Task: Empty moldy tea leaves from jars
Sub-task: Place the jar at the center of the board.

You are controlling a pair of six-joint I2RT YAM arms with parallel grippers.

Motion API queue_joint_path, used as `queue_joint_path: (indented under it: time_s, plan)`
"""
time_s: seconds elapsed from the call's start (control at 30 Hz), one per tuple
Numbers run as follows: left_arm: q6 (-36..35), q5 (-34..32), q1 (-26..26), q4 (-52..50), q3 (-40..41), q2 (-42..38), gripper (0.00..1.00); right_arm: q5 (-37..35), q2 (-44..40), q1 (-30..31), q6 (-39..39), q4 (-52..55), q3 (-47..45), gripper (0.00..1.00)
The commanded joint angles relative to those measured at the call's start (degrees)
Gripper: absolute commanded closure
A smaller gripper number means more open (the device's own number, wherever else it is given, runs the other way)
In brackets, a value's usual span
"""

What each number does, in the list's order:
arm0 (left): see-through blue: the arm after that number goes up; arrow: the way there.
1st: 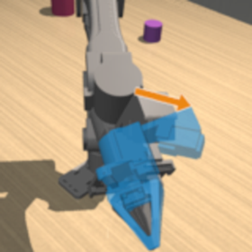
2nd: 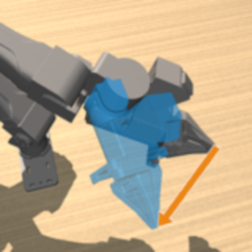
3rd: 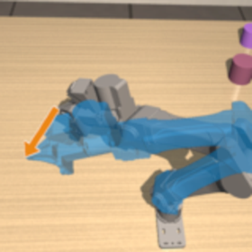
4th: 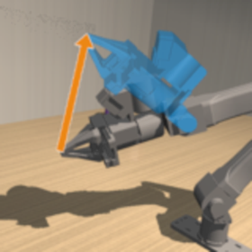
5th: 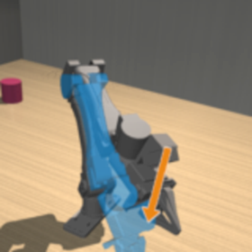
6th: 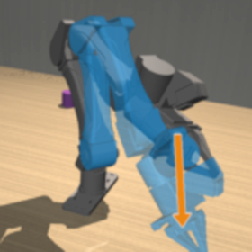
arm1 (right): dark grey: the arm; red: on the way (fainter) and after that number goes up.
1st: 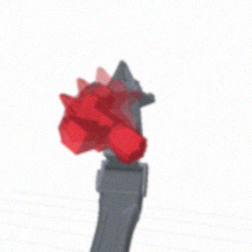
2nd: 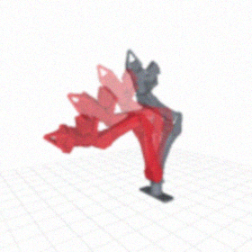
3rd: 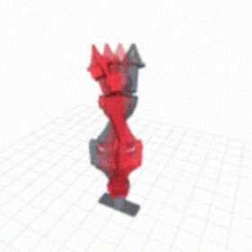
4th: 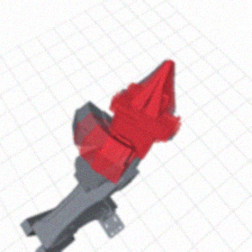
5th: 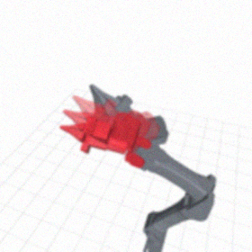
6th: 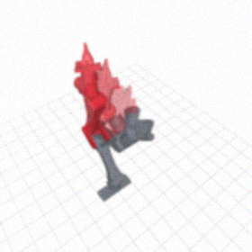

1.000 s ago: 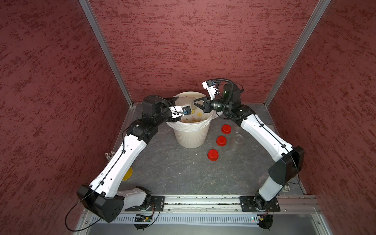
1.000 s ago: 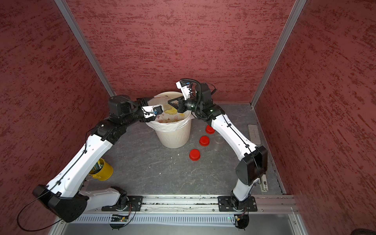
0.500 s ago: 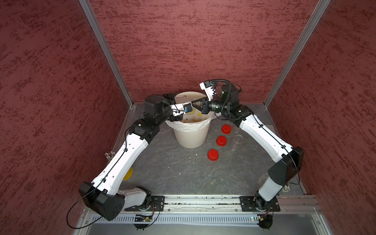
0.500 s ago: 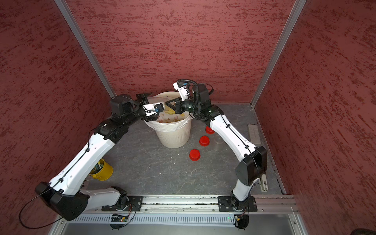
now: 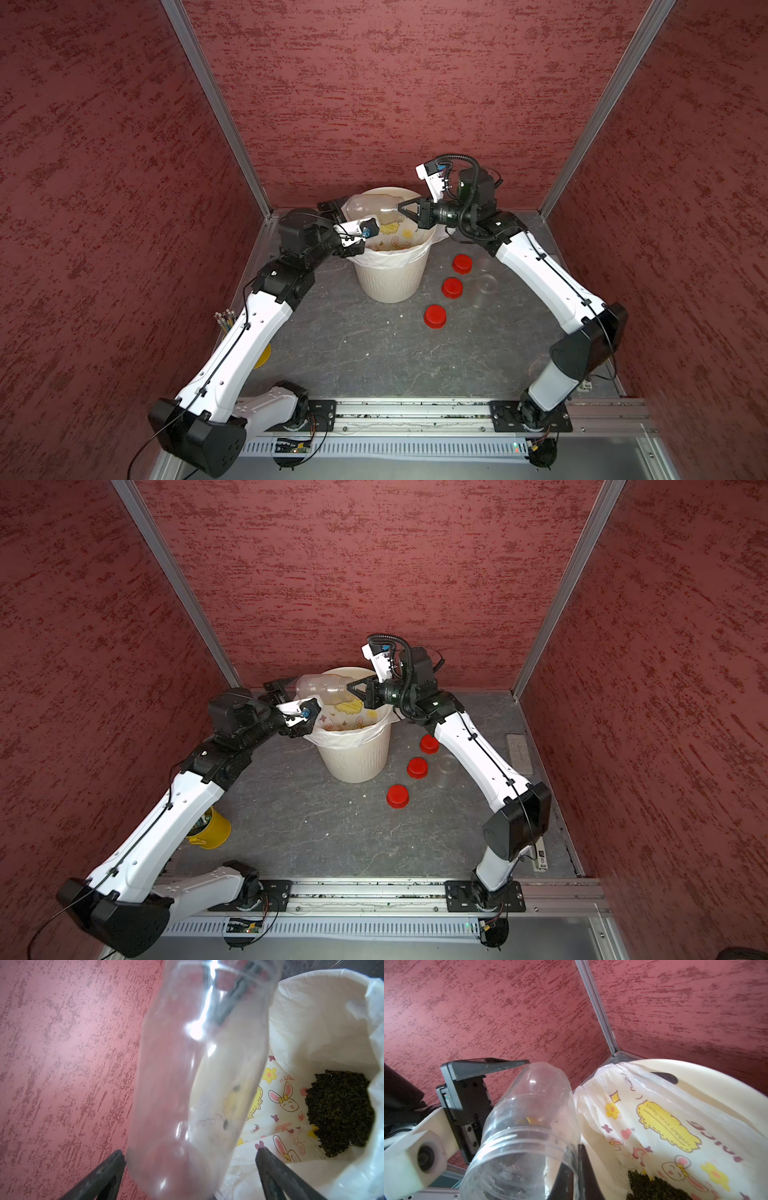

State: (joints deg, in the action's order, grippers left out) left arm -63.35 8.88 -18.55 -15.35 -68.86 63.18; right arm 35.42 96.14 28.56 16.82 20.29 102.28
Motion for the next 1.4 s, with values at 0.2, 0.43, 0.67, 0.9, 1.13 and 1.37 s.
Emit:
queue_joint_path:
  time_s: [0.2,0.43,0.67,0.9,1.13,1.37]
  plan:
    - [13.05,3.81,5.99,10.27,8.03,-7.48,0.0,-6.73,-7.32,-0.54,-8.67,12.56,4.71,1.0]
    - [22.22,1.38,10.1,16.45,11.47,-7.67,0.0,-13.57,-9.43,2.68,-15.47,25.11,8.23,1.0]
    - [27.9,-0.12,12.63,19.33,12.87,-8.97,0.0,-16.38,-10.71,8.65,-20.09,33.93,8.1,1.0]
    - [32.13,-0.83,14.26,21.14,15.48,-10.85,0.0,-22.59,-7.81,16.44,-22.17,42.15,6.33,1.0]
    - [33.91,-1.26,14.68,22.01,17.22,-12.09,0.0,-28.73,-5.6,20.77,-17.25,42.39,0.25,1.0]
    - [35.17,-2.8,14.63,22.92,19.95,-13.73,0.0,-36.73,-2.4,24.34,-12.98,45.89,-1.46,1.0]
